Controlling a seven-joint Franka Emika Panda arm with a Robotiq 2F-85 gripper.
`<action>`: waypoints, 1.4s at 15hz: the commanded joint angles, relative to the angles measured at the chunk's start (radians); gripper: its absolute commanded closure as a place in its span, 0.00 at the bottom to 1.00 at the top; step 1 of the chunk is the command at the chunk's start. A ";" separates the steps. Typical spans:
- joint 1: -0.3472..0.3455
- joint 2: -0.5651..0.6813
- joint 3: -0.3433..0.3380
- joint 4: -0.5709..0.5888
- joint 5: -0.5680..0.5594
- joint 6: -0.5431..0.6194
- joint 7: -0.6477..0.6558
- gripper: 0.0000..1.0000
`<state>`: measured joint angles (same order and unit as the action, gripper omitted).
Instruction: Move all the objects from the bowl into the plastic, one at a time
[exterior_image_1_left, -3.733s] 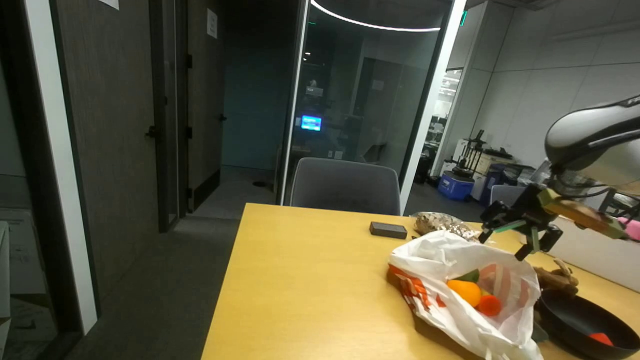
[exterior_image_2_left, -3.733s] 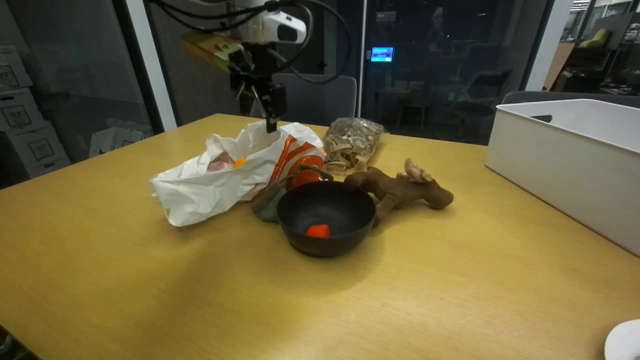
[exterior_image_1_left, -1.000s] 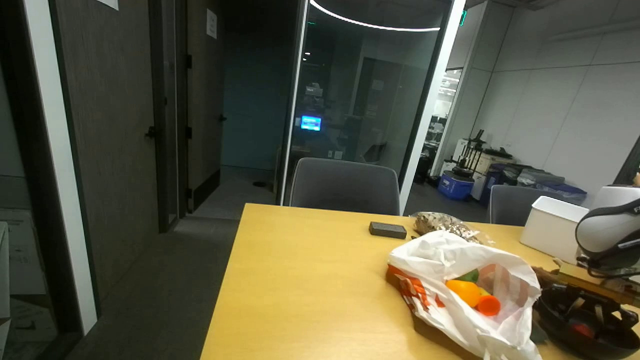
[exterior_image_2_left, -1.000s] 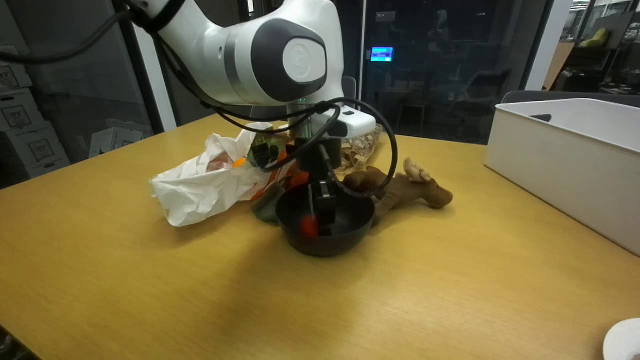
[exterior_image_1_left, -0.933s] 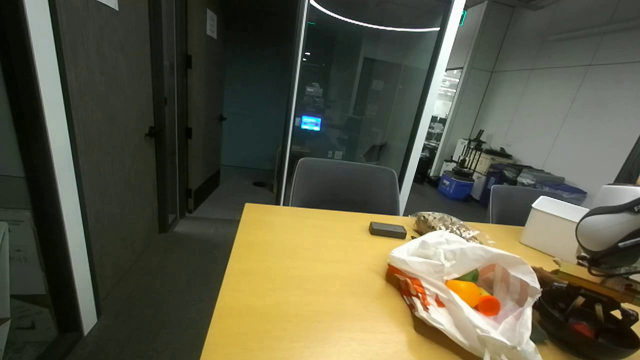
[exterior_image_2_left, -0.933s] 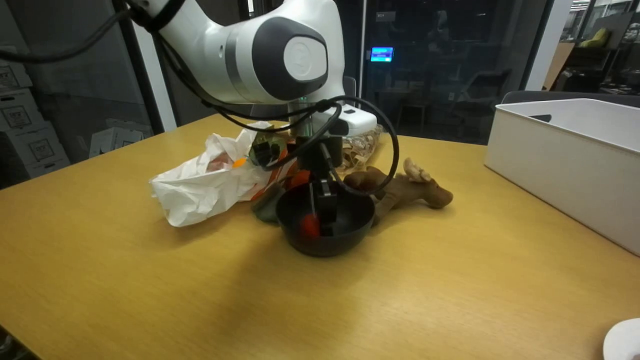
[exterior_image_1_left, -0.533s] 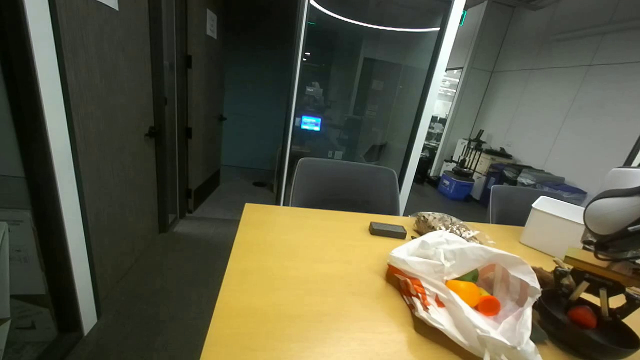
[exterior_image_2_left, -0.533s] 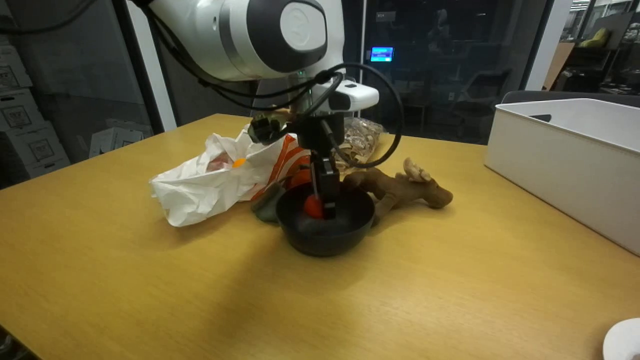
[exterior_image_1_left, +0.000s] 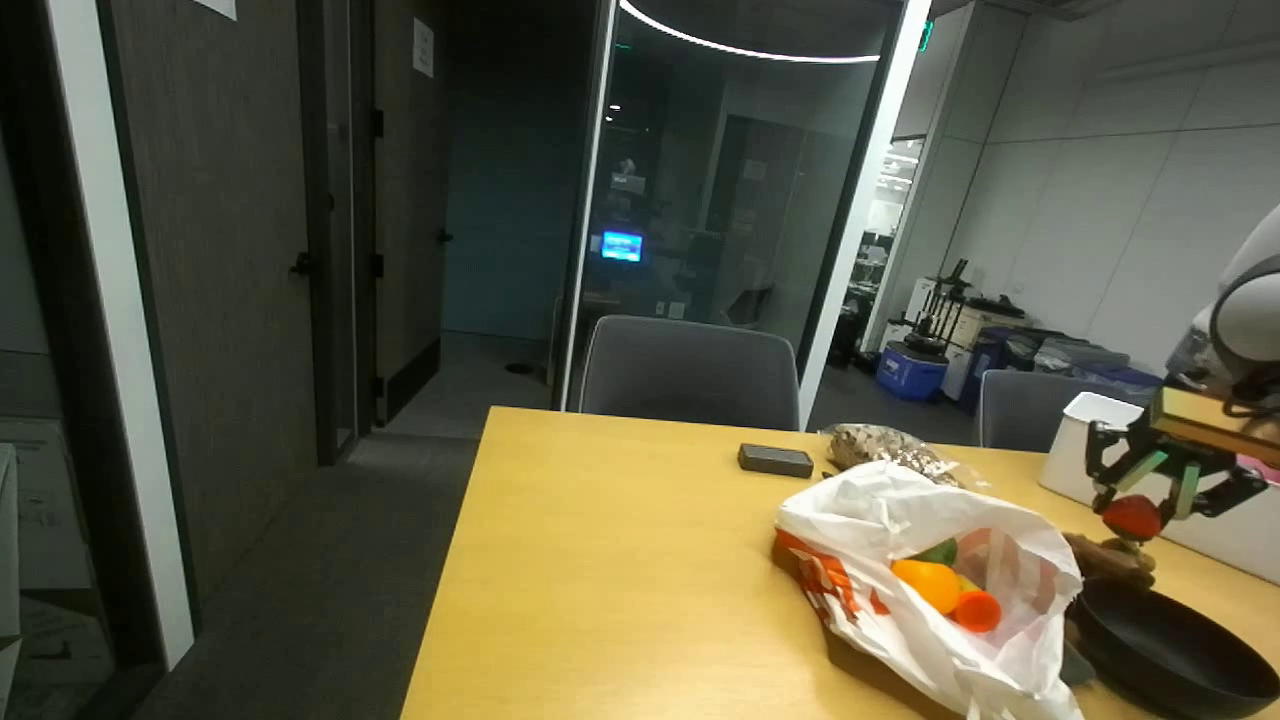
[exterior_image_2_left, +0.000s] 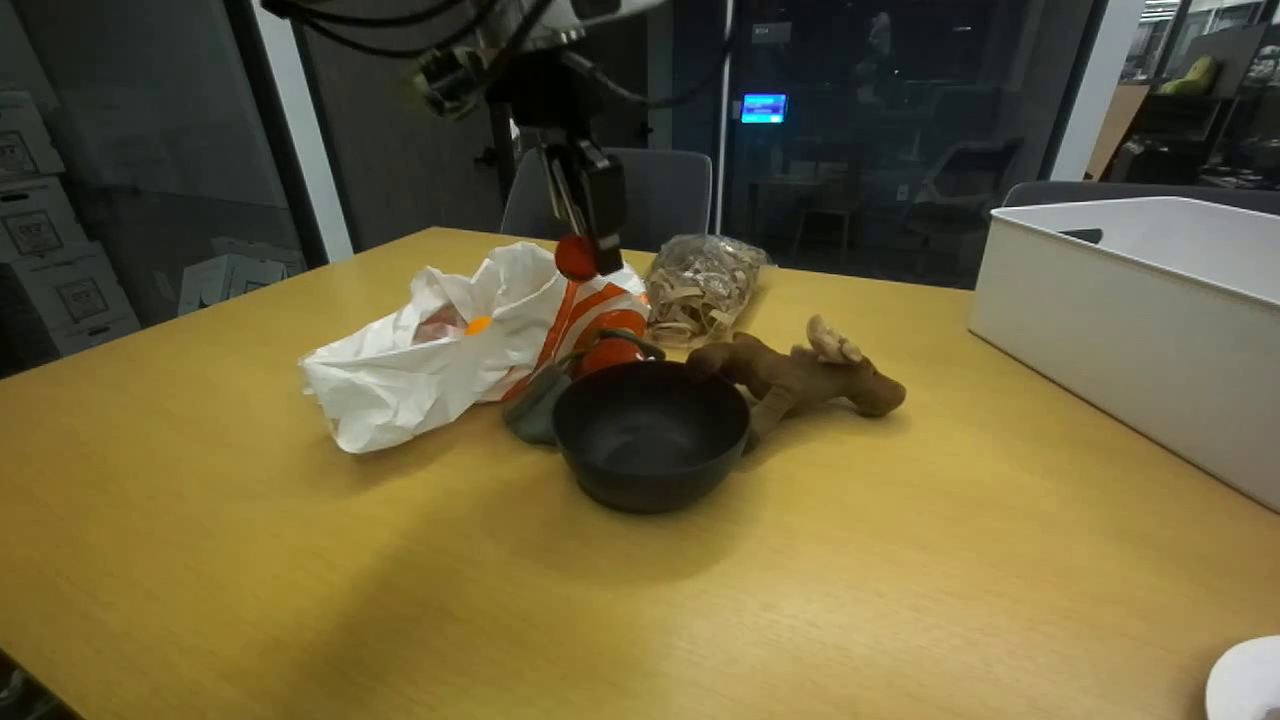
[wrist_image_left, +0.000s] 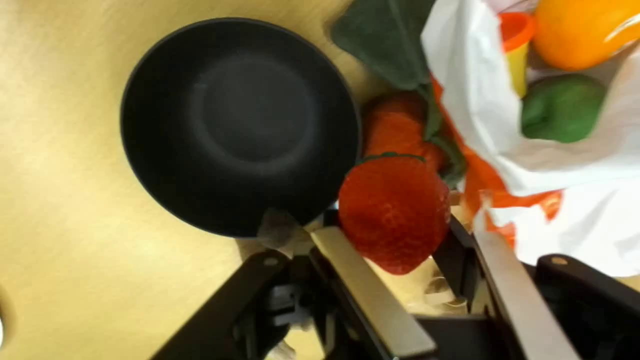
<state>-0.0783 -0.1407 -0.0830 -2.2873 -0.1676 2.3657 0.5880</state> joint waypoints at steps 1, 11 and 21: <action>0.046 -0.051 0.085 -0.021 0.019 0.023 -0.075 0.77; 0.090 0.211 0.128 0.078 -0.103 -0.005 -0.032 0.77; 0.120 0.336 0.071 0.136 -0.072 0.092 -0.041 0.26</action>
<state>0.0258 0.1891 0.0030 -2.1667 -0.2832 2.4353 0.5634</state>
